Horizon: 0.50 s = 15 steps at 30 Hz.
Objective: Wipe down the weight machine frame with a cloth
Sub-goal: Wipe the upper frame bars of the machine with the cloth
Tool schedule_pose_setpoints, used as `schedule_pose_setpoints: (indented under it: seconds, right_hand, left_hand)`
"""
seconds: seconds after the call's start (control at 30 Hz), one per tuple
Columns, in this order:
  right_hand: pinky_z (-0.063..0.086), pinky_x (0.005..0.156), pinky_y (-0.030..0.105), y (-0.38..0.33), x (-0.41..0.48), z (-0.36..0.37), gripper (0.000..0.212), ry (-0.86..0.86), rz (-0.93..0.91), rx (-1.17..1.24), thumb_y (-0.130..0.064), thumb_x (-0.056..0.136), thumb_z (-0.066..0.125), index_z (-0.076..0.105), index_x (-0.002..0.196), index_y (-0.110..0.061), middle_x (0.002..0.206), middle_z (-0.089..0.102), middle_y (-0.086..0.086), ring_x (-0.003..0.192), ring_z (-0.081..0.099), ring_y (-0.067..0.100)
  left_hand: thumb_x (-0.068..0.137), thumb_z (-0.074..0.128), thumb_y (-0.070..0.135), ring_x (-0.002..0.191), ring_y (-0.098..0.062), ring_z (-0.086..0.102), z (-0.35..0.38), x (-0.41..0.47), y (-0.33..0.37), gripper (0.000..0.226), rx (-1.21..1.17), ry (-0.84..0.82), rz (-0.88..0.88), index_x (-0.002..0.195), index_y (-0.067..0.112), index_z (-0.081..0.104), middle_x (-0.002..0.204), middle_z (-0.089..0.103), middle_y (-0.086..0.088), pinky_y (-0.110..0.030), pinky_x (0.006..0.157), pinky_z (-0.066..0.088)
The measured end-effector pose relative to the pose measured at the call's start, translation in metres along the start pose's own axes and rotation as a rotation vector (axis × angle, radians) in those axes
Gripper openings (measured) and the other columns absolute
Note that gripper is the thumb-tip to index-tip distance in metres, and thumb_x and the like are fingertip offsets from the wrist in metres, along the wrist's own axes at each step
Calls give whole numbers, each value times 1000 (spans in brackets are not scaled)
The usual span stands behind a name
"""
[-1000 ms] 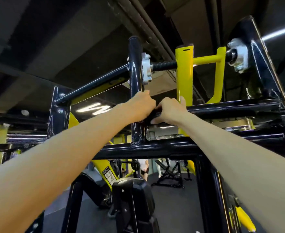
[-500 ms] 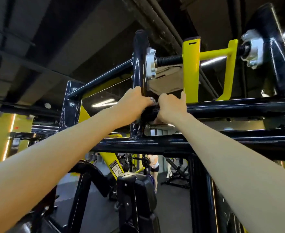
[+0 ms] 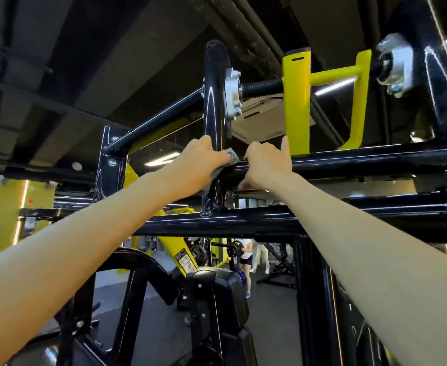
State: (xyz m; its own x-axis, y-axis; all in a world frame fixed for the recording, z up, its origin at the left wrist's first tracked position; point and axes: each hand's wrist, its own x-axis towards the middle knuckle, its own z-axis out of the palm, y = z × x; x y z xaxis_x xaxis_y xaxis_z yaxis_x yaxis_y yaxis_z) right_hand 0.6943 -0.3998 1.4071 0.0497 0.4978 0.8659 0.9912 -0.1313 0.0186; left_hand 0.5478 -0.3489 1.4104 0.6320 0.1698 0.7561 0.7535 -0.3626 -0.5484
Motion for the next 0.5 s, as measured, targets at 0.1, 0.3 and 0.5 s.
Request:
schedule_pose_setpoints:
  seconds: [0.1, 0.3, 0.5]
  right_hand:
    - [-1, 118, 51, 2, -1, 3, 58, 8, -17, -21, -42, 74, 80, 55, 117, -13, 106, 66, 3, 117, 56, 26]
    - [-1, 118, 51, 4, 0, 2, 43, 28, -13, -8, -43, 76, 77, 57, 103, -16, 101, 67, 2, 113, 58, 25]
    - [-2, 117, 49, 5, -3, 5, 61, 35, -39, -42, -47, 75, 77, 58, 123, -15, 114, 66, 2, 119, 55, 24]
  left_hand:
    - [95, 52, 15, 96, -27, 42, -2, 2, 2, 38, 2, -36, 3, 133, 18, 49, 117, 44, -14, -29, 79, 34]
    - [97, 49, 20, 102, -24, 45, -9, 35, 23, 22, 69, -62, -13, 115, 16, 60, 108, 56, -9, -29, 79, 37]
    - [96, 54, 16, 89, -17, 41, -16, 0, 10, 38, -20, -51, -16, 133, 16, 49, 116, 41, -13, -28, 85, 43]
